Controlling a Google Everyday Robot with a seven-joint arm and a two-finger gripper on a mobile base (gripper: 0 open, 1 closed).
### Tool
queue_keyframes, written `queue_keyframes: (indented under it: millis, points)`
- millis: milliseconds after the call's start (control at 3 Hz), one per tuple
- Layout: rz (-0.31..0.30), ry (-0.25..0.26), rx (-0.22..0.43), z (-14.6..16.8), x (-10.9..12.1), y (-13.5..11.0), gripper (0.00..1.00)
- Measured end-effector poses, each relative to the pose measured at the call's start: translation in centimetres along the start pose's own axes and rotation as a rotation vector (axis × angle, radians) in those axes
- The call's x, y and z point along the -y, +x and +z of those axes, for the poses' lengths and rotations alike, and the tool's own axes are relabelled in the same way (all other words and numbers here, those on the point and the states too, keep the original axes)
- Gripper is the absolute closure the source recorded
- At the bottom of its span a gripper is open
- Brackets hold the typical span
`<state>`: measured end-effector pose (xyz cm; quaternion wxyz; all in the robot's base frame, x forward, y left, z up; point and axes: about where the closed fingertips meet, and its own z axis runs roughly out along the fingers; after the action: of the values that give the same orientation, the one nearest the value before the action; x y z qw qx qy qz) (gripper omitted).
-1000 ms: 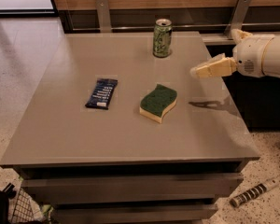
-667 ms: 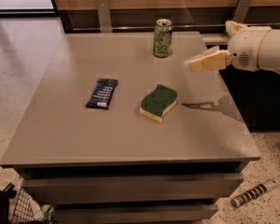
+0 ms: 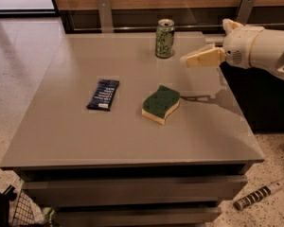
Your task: Knock green can over
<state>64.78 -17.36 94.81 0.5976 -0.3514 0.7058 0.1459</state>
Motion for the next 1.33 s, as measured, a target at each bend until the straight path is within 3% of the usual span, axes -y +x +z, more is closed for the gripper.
queue_keyframes:
  millis: [667, 1333]
  points:
    - [0.046, 0.017, 0.135, 8.7, 5.7, 0.6, 0.00]
    - [0.092, -0.027, 0.151, 14.2, 7.6, 1.7, 0.00]
